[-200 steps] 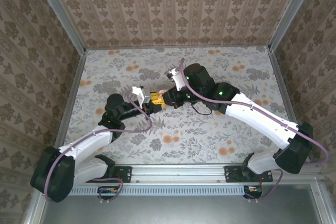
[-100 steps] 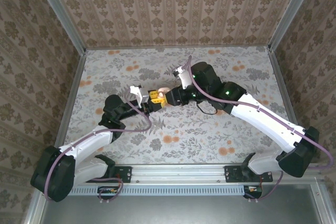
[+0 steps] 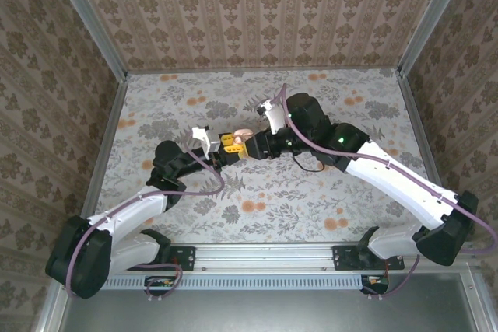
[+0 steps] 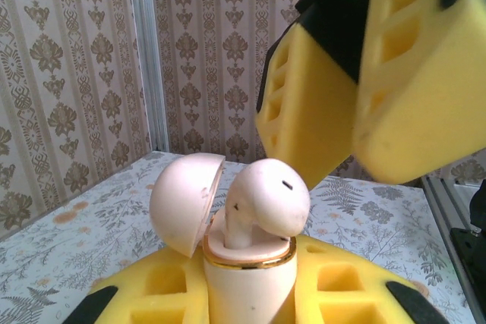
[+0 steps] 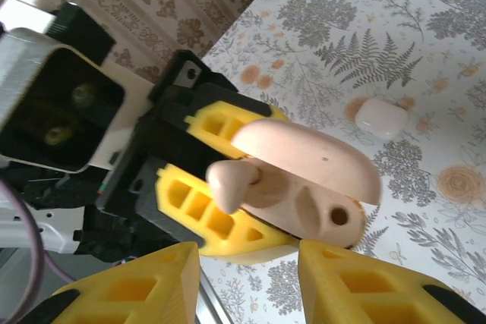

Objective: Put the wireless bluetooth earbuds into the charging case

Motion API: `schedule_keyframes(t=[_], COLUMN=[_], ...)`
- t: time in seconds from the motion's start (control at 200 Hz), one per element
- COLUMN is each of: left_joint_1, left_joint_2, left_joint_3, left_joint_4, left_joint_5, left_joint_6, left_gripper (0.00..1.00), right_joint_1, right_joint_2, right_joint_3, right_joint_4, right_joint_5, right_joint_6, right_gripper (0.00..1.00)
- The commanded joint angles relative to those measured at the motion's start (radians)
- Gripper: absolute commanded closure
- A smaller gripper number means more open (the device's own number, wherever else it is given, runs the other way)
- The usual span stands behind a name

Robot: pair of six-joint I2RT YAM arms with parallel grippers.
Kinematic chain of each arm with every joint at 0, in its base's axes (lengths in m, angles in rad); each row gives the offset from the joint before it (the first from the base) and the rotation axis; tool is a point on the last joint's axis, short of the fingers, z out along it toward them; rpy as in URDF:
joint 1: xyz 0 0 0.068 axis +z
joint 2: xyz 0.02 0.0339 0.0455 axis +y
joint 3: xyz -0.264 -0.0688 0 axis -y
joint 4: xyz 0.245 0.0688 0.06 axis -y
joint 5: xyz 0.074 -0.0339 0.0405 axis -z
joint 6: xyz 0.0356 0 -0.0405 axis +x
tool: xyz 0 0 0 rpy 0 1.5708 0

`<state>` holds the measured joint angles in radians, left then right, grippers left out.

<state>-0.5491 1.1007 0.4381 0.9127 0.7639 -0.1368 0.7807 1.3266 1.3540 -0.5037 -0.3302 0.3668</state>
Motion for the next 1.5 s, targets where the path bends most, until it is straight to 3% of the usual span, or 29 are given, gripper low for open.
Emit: schedule_keyframes(t=[0.0,0.7,1.495], left_joint_1=[0.002,0.001,0.002], left_joint_2=[0.009,-0.005,-0.016], left_joint_3=[0.023,0.019,0.014], left_joint_4=[0.026,0.012,0.017], left_joint_5=[0.025,0.027,0.031], left_joint_6=[-0.019,-0.017,-0.021], left_gripper=[1.0,1.0,1.0], right_joint_1=[0.008,0.006,-0.038], right_joint_2=[0.0,0.086,0.075], right_joint_3=[0.047,0.083,0.025], right_joint_4=[0.0,-0.025,-0.021], right_joint_5=[-0.01,0.014,0.034], right_joint_6=[-0.014,-0.034,-0.007], right_gripper=[0.6,0.69,0.71])
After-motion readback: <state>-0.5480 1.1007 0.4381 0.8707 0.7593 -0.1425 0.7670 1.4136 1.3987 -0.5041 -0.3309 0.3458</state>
